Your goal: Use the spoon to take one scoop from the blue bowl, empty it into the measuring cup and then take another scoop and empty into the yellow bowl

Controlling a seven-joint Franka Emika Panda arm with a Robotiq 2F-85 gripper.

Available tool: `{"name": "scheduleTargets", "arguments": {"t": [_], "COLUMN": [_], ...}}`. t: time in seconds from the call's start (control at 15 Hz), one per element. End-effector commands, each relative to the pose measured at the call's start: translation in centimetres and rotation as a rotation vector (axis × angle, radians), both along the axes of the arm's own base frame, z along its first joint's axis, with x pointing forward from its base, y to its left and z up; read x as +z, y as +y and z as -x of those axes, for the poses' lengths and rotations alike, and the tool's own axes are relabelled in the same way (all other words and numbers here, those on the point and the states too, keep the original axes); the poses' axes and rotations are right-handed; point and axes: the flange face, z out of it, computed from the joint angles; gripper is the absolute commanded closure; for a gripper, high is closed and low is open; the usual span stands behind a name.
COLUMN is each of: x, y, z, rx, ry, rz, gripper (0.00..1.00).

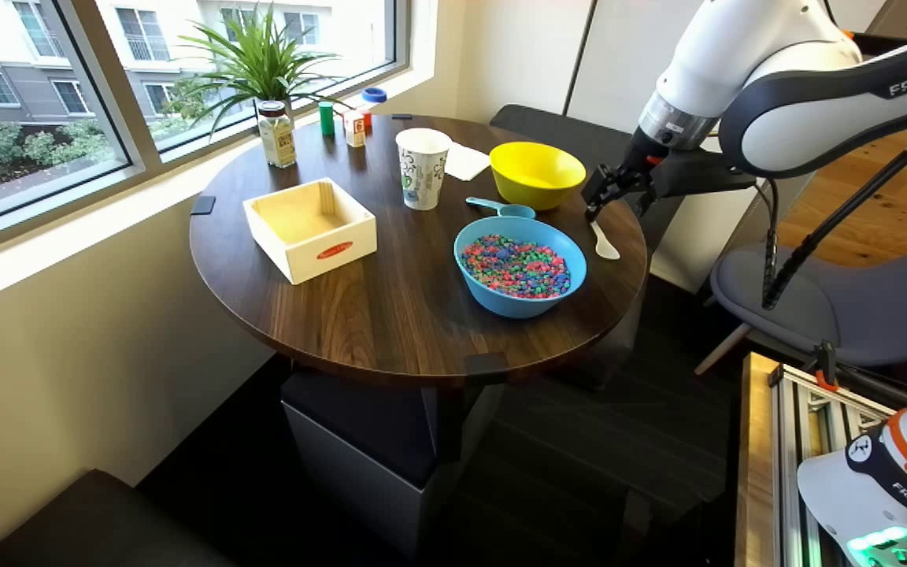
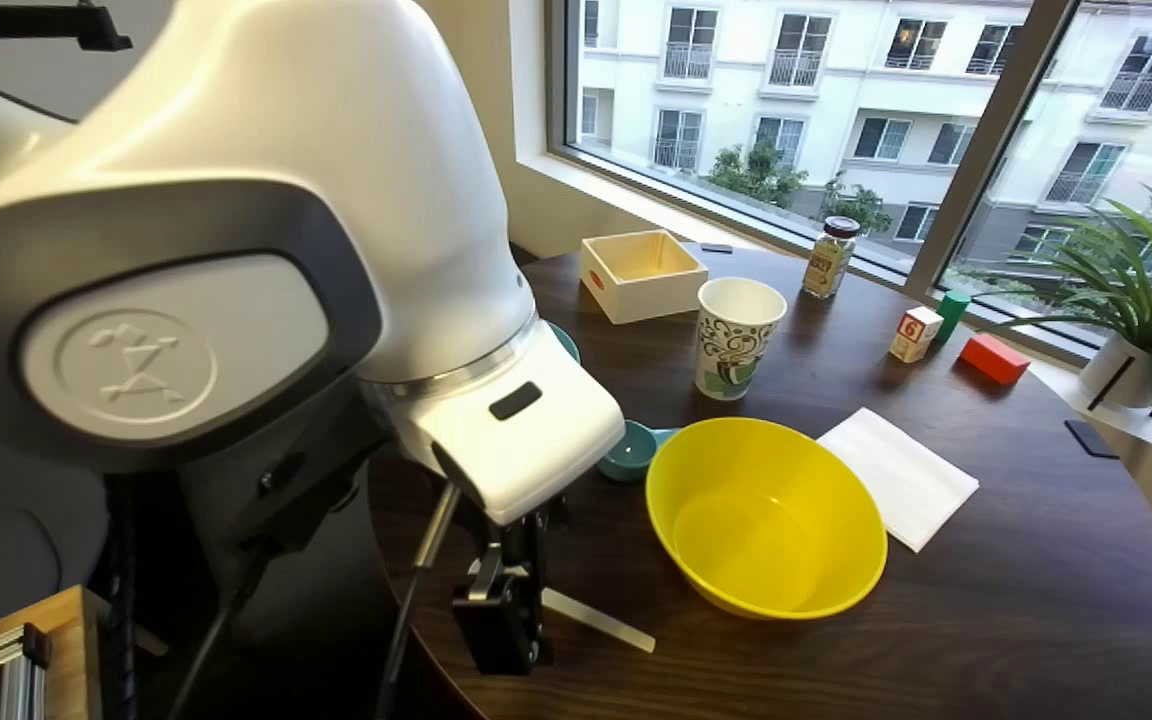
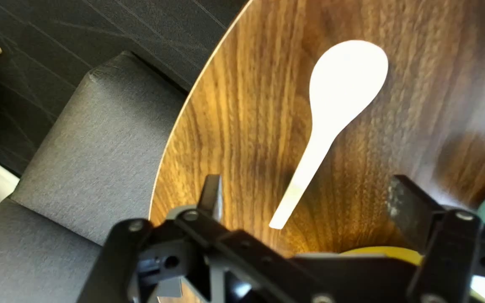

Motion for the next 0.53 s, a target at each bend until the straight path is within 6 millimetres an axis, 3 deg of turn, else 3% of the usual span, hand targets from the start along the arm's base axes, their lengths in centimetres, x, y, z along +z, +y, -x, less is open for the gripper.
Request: {"name": "scheduleTargets", "arguments": {"t": [0.0,0.27,0.33,0.4,0.47], "x": [-1.8,-2.7,-2.8,-2.8,-2.8], "y": [-0.5,-0.8,-0.9,-0.9,-1.0], "z": [-1.1,-1.7,-1.9,-2.0,-2.2], "rx": [-0.018,-0.030,-0.033,-0.035,-0.038], "ry": [0.010,0.022,0.023,0.023,0.023], "rz": [0.001,-0.003,-0.003,-0.003,-0.001], "gripper": [0.00,0.00,0.05,0.26,0.30]}}
